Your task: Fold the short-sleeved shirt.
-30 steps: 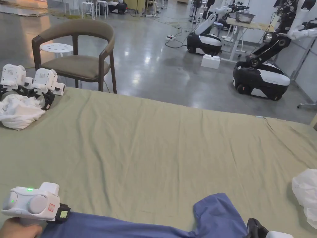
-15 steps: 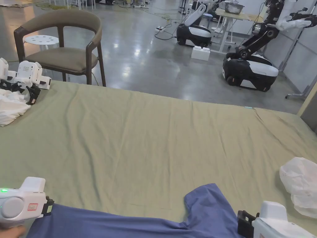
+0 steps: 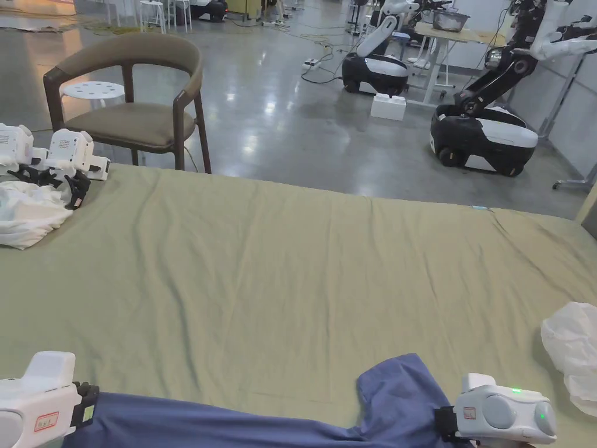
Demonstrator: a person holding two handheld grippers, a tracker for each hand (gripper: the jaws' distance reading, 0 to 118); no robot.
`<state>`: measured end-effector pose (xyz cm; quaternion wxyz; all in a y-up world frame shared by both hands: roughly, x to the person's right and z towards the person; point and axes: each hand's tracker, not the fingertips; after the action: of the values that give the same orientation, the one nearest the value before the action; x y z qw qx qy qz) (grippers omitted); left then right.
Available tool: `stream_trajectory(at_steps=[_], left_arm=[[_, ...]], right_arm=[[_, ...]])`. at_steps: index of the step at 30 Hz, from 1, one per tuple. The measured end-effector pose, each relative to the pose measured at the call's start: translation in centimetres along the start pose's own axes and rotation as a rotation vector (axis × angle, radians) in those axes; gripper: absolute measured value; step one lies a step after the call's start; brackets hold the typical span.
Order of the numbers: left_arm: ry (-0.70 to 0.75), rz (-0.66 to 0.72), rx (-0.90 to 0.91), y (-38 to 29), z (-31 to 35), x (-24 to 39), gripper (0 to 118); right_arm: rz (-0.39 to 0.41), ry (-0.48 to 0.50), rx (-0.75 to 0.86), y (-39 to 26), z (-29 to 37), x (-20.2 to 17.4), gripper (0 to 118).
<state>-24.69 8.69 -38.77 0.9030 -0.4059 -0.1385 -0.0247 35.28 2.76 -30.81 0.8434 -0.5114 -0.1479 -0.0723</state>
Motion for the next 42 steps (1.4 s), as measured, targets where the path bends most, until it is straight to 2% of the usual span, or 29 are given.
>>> stream_trajectory(at_steps=[1, 2, 6, 10, 16, 24, 30, 35, 42], left_arm=[[0.003, 0.002, 0.003, -0.1, 0.1, 0.0, 0], [0.004, 0.003, 0.003, -0.1, 0.1, 0.0, 0], [0.008, 0.001, 0.002, -0.1, 0.1, -0.3, 0], [-0.005, 0.009, 0.018, 0.0, 0.7, -0.9, 0], [-0.035, 0.017, 0.067, -0.7, 2.7, -2.2, 0], [-0.077, 0.025, 0.117, -3.7, 8.1, -3.2, 0], [-0.086, -0.008, 0.101, -7.8, 10.9, -3.6, 0], [-0.094, -0.065, 0.021, -11.2, 12.0, -3.6, 0], [-0.028, -0.224, -0.118, -14.8, 10.9, -2.3, 0]], right_arm=[[0.012, 0.005, 0.012, -0.1, 0.4, -0.2, 6], [0.039, 0.033, 0.026, 0.0, 0.4, -0.2, 1], [0.082, 0.027, 0.026, -0.9, 1.0, -0.5, 0], [0.022, 0.040, 0.100, -2.0, 4.6, 0.2, 0], [0.013, 0.073, 0.211, -4.8, 12.1, 1.6, 0], [0.062, 0.071, 0.275, -11.3, 19.6, 1.7, 0], [0.105, 0.026, 0.230, -17.0, 21.8, 1.5, 0], [0.155, -0.030, 0.142, -21.0, 21.7, 1.2, 0], [0.192, -0.064, 0.026, -24.1, 19.2, 0.3, 0]])
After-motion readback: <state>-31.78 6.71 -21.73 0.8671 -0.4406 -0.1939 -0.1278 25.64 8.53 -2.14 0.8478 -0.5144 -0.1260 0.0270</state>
